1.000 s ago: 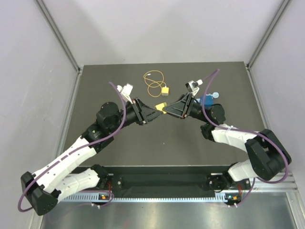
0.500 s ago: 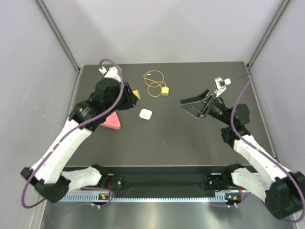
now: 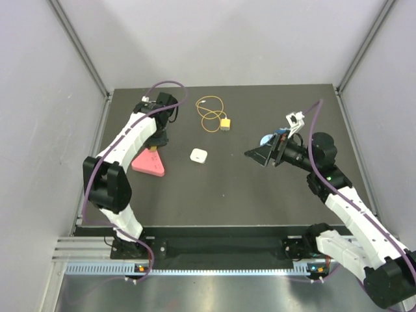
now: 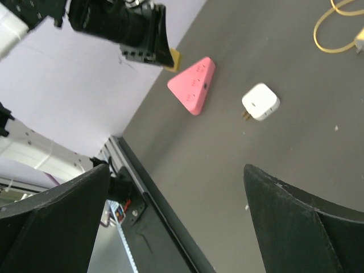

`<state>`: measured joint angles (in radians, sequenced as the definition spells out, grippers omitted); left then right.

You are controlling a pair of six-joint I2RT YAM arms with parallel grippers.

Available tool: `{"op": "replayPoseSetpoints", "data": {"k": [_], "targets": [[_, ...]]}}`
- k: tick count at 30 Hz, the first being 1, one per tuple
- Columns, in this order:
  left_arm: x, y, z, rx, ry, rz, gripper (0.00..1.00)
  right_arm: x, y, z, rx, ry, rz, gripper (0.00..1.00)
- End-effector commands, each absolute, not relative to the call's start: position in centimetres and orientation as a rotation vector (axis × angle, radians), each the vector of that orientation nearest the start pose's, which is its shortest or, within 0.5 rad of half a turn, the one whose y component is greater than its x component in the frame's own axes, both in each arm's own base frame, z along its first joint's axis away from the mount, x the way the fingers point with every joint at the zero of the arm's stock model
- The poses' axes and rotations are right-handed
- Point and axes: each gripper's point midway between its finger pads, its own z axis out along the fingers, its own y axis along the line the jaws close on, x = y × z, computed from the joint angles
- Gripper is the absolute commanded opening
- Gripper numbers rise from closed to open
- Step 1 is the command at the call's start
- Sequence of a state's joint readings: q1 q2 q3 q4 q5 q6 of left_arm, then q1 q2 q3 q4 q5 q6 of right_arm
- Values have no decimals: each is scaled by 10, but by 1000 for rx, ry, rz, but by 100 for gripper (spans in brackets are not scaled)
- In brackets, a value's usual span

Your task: Insert the plug

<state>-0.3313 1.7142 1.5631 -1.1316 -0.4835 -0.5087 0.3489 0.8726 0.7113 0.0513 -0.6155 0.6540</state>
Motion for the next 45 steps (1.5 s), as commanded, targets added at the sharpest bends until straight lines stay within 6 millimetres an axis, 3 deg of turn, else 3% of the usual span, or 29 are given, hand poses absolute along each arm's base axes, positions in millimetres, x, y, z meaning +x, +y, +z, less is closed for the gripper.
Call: {"op": "replayPoseSetpoints", "data": {"k": [1,5,8,12,16,19,24,38,45], "targets": [[365,-41,168,-356,2606,430,0,238,212,278,-261,1798,1193,100],[381,-36,150,-365,2659,513,0,242,207,283,-241,1772,1156,100],[389,-37,142,-398,2687,475,0,244,207,288,-244,1765,1148,100],[401,-35,143,-405,2672,450,0,247,205,286,-245,1775,1120,100],[397,-26,139,-442,2695,496,0,249,204,275,-235,1814,1104,100],[393,-35,128,-447,2707,409,0,249,204,275,-236,1819,1107,100],[377,-30,108,-475,2761,459,0,249,202,281,-219,1812,1095,100],[390,-10,112,-561,2707,492,0,245,194,288,-213,1802,1046,100],[397,-13,113,-561,2707,423,0,248,194,288,-213,1802,1037,100]]}}
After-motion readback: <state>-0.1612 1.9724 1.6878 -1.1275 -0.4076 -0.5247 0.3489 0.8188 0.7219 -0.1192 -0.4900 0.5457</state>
